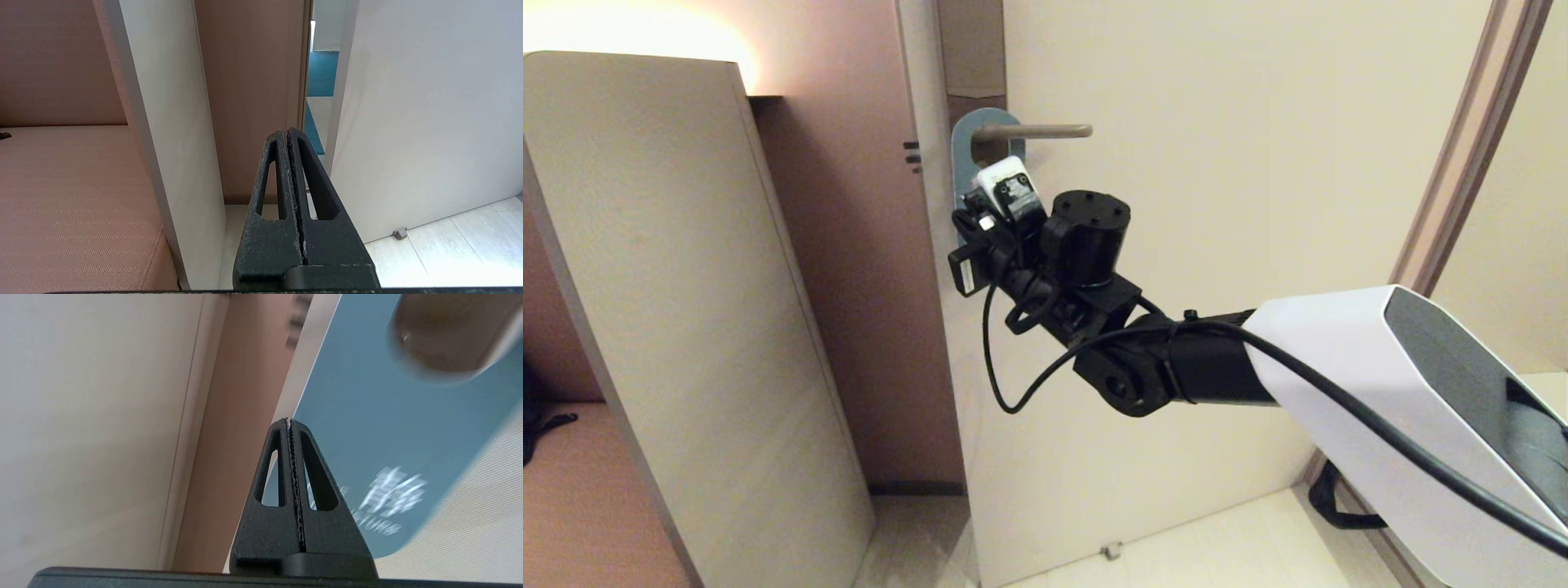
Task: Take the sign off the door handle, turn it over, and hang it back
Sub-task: Hang the sign back with the other side facing out
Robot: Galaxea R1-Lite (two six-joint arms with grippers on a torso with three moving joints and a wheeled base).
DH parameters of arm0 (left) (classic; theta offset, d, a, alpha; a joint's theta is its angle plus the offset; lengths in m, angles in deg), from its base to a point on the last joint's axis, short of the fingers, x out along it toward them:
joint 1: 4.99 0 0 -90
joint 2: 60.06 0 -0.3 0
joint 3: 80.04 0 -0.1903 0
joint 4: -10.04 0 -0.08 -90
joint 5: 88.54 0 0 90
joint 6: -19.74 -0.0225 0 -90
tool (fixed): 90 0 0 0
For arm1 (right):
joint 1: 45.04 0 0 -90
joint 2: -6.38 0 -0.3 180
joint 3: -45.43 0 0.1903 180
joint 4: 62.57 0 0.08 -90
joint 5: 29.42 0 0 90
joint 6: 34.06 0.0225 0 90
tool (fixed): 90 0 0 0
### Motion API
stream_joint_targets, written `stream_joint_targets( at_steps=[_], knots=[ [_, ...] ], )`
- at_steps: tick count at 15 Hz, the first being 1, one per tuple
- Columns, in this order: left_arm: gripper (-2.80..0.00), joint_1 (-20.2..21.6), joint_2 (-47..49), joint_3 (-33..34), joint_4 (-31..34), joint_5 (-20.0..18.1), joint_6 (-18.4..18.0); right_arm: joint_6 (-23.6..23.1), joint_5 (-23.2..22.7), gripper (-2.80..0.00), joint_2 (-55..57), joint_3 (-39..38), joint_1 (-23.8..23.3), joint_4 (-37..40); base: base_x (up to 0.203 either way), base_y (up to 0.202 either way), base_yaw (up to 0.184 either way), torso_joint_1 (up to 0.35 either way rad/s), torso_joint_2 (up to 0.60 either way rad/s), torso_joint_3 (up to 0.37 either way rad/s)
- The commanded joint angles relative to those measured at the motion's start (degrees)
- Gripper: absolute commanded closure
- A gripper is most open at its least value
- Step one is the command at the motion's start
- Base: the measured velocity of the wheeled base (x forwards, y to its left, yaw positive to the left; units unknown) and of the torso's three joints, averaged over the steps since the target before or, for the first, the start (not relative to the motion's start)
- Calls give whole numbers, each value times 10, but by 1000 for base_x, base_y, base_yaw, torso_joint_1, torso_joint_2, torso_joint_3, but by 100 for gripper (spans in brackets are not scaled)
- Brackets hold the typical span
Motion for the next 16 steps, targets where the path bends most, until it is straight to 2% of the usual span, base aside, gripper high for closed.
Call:
stream_joint_targets(
  at_steps=[1,11,16],
  knots=[
    [0,1,1,-1,0,0,0,0,8,0,38,26,-2,-3,0,0,0,0,0,0],
    [0,0,1,0,0,0,0,2,17,0,69,52,-35,13,0,0,0,0,0,0],
    [0,0,1,0,0,0,0,1,19,0,44,7,-35,13,0,0,0,0,0,0]
  ],
)
